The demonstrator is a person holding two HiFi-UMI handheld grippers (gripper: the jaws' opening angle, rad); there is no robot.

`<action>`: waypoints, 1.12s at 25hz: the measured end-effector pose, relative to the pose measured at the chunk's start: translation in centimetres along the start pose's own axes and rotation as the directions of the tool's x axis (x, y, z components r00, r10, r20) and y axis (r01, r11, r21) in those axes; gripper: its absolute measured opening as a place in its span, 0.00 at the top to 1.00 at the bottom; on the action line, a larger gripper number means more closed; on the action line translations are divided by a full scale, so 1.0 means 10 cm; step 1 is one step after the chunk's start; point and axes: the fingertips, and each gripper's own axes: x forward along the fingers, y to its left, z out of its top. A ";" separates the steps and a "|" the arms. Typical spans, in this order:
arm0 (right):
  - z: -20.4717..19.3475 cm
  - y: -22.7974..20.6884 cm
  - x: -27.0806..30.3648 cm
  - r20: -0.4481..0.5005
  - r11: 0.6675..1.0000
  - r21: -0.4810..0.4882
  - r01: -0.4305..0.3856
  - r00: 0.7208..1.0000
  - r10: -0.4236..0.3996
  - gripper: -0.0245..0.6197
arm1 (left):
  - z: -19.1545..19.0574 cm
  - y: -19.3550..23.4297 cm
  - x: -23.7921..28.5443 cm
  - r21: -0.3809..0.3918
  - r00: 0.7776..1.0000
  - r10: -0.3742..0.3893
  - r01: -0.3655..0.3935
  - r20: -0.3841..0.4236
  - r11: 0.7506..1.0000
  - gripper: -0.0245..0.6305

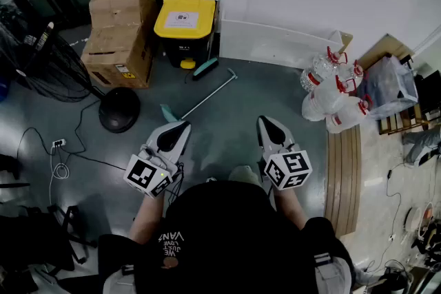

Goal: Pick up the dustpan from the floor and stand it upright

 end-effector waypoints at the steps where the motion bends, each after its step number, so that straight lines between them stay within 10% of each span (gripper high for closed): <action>1: 0.00 -0.01 0.03 -0.003 1.000 0.012 -0.011 1.000 0.011 0.96 | 0.00 0.02 0.02 -0.002 1.000 0.003 -0.003 0.004 1.000 0.88; 28: 0.31 -1.85 1.47 -0.093 0.992 0.041 -0.123 0.988 0.126 0.70 | -0.29 0.60 2.04 -0.079 0.981 0.191 -0.193 -0.030 0.978 0.70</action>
